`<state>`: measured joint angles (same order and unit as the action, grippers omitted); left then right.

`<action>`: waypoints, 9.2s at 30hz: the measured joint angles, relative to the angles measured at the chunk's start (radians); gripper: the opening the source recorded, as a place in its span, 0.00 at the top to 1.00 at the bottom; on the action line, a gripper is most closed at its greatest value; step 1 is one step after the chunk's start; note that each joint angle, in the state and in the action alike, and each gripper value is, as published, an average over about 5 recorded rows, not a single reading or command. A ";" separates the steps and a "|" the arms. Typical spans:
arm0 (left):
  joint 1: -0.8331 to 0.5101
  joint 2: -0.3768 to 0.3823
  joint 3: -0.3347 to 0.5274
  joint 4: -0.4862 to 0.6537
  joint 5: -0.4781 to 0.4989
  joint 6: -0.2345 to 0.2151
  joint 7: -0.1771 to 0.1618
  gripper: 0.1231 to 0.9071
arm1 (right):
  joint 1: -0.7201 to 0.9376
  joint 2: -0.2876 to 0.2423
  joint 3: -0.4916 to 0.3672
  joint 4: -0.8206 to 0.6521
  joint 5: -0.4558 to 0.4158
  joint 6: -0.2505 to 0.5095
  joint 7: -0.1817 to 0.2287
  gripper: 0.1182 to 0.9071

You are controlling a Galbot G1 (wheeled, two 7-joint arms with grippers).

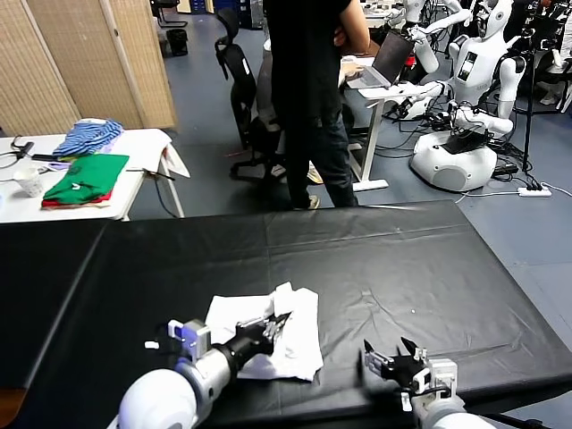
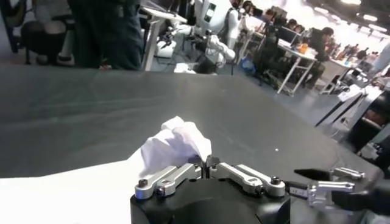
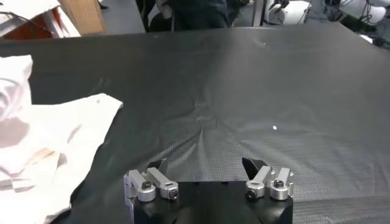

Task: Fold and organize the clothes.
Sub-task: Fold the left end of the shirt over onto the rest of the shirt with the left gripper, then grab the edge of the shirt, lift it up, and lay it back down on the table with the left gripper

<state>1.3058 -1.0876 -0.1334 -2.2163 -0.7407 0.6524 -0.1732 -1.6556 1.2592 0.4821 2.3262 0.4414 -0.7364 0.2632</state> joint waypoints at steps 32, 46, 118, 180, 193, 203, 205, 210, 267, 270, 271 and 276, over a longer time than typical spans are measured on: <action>0.214 0.036 -0.245 -0.088 0.236 0.011 -0.057 0.00 | 0.075 -0.076 -0.149 0.085 -0.183 0.100 -0.254 0.00; 0.302 -0.004 -0.301 -0.098 0.320 -0.005 -0.070 0.00 | 0.375 -0.128 -0.410 -0.130 -0.279 0.077 -0.308 0.00; 0.329 -0.073 -0.399 0.050 -0.052 -0.116 0.082 0.00 | 0.077 -0.216 -0.127 0.138 -0.237 0.000 -0.246 0.00; 0.273 0.084 -0.359 -0.067 0.269 -0.219 0.070 0.93 | -0.015 -0.125 -0.103 0.139 -0.263 0.000 -0.220 0.00; 0.140 0.108 -0.230 -0.039 0.099 -0.173 0.014 0.93 | -0.053 -0.085 -0.088 0.136 -0.290 0.000 -0.220 0.00; 0.193 0.258 -0.411 -0.049 0.236 -0.013 -0.013 0.93 | -0.029 -0.077 -0.109 0.133 -0.286 0.000 -0.224 0.00; 0.218 0.290 -0.464 -0.041 0.270 0.008 -0.015 0.93 | -0.022 -0.081 -0.111 0.132 -0.280 0.000 -0.225 0.00; 0.285 0.354 -0.613 -0.030 0.340 0.046 -0.008 0.93 | -0.001 -0.089 -0.123 0.122 -0.260 0.000 -0.225 0.00; -0.030 -0.009 0.000 0.138 0.358 -0.104 -0.003 0.93 | -0.080 -0.045 -0.108 0.141 -0.287 0.000 -0.219 0.00; -0.029 -0.010 0.009 0.130 0.337 -0.037 -0.010 0.84 | -0.080 -0.043 -0.107 0.142 -0.287 0.000 -0.218 0.00; -0.027 -0.010 0.013 0.124 0.325 -0.009 -0.013 0.79 | -0.080 -0.043 -0.106 0.143 -0.287 0.000 -0.218 0.00; -0.015 -0.016 0.024 0.084 0.284 0.079 -0.016 0.38 | -0.081 -0.045 -0.097 0.148 -0.287 0.000 -0.217 0.00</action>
<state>1.2913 -1.1039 -0.1094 -2.1326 -0.4571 0.7314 -0.1893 -1.7362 1.2139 0.3853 2.4742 0.1549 -0.7364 0.0461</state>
